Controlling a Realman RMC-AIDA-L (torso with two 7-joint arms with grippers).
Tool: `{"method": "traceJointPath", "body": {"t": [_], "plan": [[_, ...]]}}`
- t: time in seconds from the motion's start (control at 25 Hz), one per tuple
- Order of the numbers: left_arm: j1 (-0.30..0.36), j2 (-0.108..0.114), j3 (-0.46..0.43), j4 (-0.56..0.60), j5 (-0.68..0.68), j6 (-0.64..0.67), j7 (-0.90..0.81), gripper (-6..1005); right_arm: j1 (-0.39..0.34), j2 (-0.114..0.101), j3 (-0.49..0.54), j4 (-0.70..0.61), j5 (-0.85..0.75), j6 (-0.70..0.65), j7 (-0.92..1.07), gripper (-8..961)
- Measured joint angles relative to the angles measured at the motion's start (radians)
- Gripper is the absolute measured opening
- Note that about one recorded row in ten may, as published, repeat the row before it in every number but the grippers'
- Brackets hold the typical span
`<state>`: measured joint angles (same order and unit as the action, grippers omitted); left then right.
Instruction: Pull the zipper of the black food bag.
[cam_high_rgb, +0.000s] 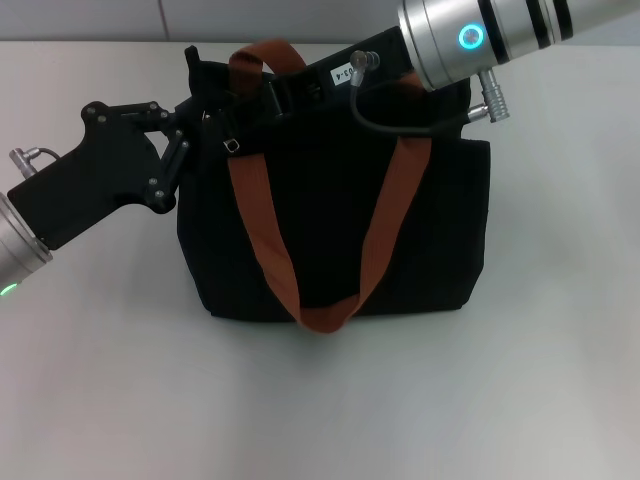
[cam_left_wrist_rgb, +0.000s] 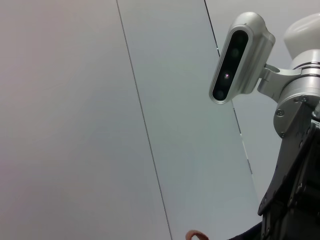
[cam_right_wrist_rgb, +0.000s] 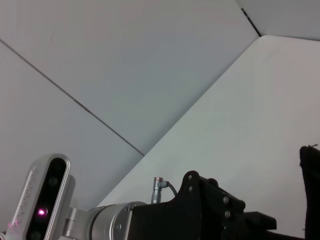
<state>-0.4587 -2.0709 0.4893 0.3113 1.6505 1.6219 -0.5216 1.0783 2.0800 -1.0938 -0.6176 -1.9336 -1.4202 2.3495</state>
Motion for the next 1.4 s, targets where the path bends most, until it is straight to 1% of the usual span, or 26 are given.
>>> {"method": "traceJointPath", "body": {"t": [0.12, 0.32, 0.6, 0.68, 1.4], "plan": [[0.0, 0.0, 0.0, 0.0, 0.0, 0.0, 0.0, 25, 0.0, 0.0, 0.0, 0.0, -0.001, 0.001, -0.001, 236], [0.0, 0.0, 0.0, -0.001, 0.0, 0.002, 0.0, 25, 0.0, 0.0, -0.001, -0.005, -0.001, 0.003, -0.002, 230], [-0.001, 0.0, 0.0, -0.01, 0.0, 0.008, 0.0, 25, -0.002, 0.0, -0.001, -0.007, -0.001, 0.004, -0.003, 154], [-0.001, 0.0, 0.0, -0.011, 0.0, 0.008, 0.0, 25, -0.003, 0.0, -0.001, -0.007, -0.001, 0.005, -0.003, 89], [0.0, 0.0, 0.0, -0.011, 0.0, 0.012, 0.0, 25, -0.006, 0.001, -0.011, -0.004, -0.001, 0.004, 0.004, 92]]}}
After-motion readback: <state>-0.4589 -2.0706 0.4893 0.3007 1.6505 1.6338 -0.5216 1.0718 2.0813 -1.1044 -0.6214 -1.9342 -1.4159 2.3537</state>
